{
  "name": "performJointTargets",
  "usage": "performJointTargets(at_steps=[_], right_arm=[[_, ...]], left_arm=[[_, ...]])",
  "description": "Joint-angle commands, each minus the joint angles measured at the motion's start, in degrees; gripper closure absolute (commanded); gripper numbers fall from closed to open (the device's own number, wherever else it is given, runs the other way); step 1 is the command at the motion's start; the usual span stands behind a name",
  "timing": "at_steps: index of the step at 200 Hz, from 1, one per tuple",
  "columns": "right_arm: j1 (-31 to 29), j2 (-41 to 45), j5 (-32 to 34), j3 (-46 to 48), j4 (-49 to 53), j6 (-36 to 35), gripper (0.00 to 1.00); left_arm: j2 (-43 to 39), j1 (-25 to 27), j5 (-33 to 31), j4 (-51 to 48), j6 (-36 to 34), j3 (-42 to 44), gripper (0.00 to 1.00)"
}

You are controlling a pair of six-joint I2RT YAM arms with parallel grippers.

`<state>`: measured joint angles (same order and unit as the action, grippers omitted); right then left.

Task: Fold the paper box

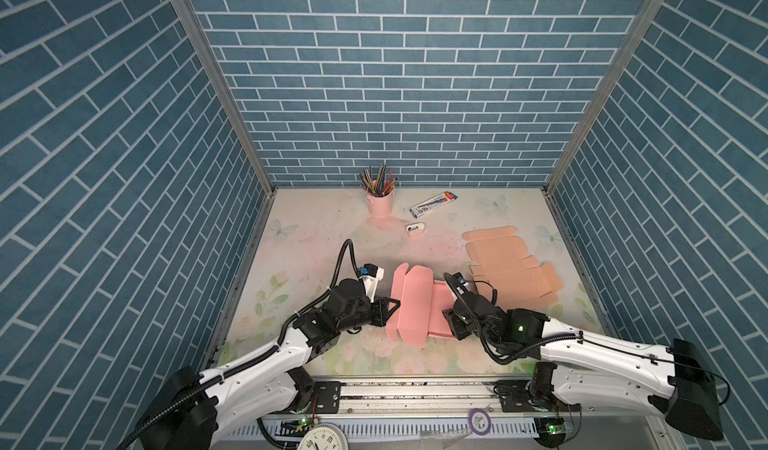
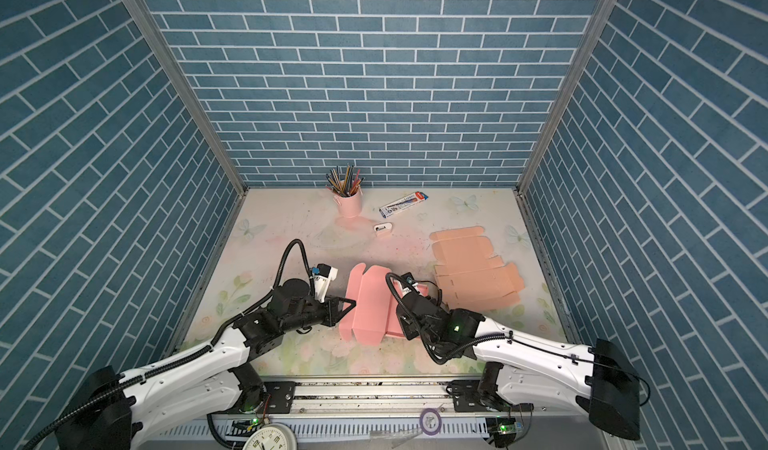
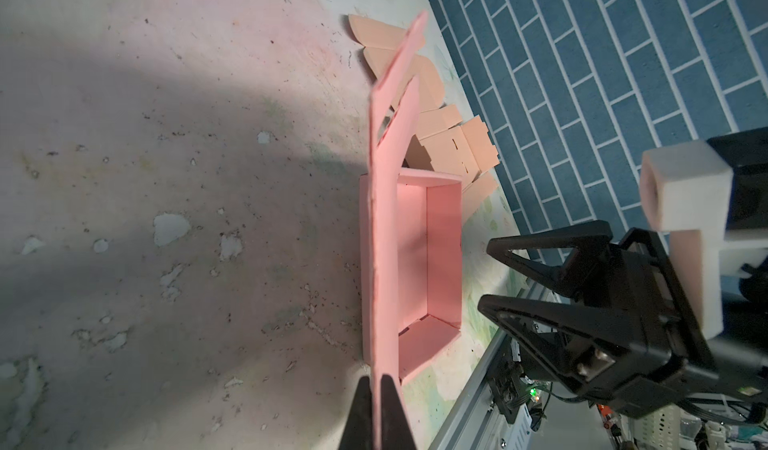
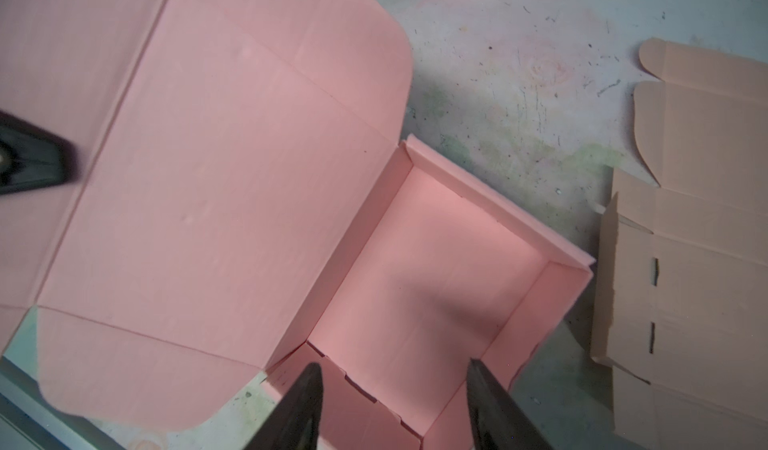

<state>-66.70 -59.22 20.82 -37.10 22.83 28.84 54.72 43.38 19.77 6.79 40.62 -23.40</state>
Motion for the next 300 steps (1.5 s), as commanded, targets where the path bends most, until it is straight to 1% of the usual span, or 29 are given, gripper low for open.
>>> performJointTargets(at_steps=[1, 30, 56, 77, 89, 96, 104, 123, 153, 168, 177, 199, 233, 267, 300], right_arm=[[-0.5, -0.1, 1.7, -2.1, -2.6, -4.1, 0.43], [-0.5, 2.5, 0.7, -2.0, -5.3, -6.6, 0.42], [-0.5, 5.9, -1.0, -0.2, -12.3, -12.7, 0.4], [-0.4, 8.4, -0.8, 1.4, -19.4, -18.3, 0.33], [0.2, 9.5, -0.7, 2.6, -23.4, -21.4, 0.26], [1.3, 9.8, -2.4, 3.2, -25.3, -22.9, 0.22], [3.3, 9.8, -6.3, 3.0, -26.1, -24.0, 0.21], [8.7, 9.0, -11.6, 1.1, -26.8, -24.3, 0.19], [15.7, 7.2, -21.6, 1.9, -30.3, -26.0, 0.18], [18.3, 4.7, -27.1, 1.2, -29.8, -26.6, 0.19], [18.8, 2.6, -28.8, 0.0, -28.3, -27.3, 0.2], [18.9, -1.5, -30.3, -1.5, -26.6, -29.0, 0.21], [19.0, -5.3, -32.7, -1.9, -26.7, -30.8, 0.2], [19.3, -8.1, -31.3, -3.2, -25.4, -30.9, 0.19], [19.6, -10.5, -32.8, -3.1, -26.4, -30.1, 0.21]], left_arm=[[-0.2, -0.2, 0.5, -5.6, -6.0, -2.9, 1.0], [0.1, -0.3, 0.8, -9.2, -8.8, -4.9, 1.0], [0.4, -0.2, 0.6, -12.8, -11.6, -7.4, 1.0], [1.9, -0.2, 2.4, -15.9, -14.1, -9.9, 1.0], [2.3, -0.3, 2.7, -17.5, -15.1, -10.9, 1.0], [2.3, -0.2, 2.8, -18.3, -15.5, -11.3, 1.0], [2.3, -0.2, 2.7, -19.2, -16.0, -11.6, 1.0], [2.6, -0.3, 2.5, -20.3, -17.0, -12.3, 1.0], [3.0, -0.2, 2.4, -22.3, -18.9, -13.7, 1.0], [3.1, -0.2, 1.8, -24.3, -20.3, -14.9, 1.0], [2.9, -0.2, 1.5, -25.2, -21.2, -15.5, 1.0], [2.9, -0.2, 1.4, -26.6, -22.3, -16.7, 1.0], [3.4, -0.2, 1.6, -27.9, -23.5, -17.8, 1.0], [3.1, -0.2, 1.7, -28.6, -24.6, -18.2, 1.0], [3.5, -0.3, 2.1, -28.6, -25.2, -18.4, 1.0]])
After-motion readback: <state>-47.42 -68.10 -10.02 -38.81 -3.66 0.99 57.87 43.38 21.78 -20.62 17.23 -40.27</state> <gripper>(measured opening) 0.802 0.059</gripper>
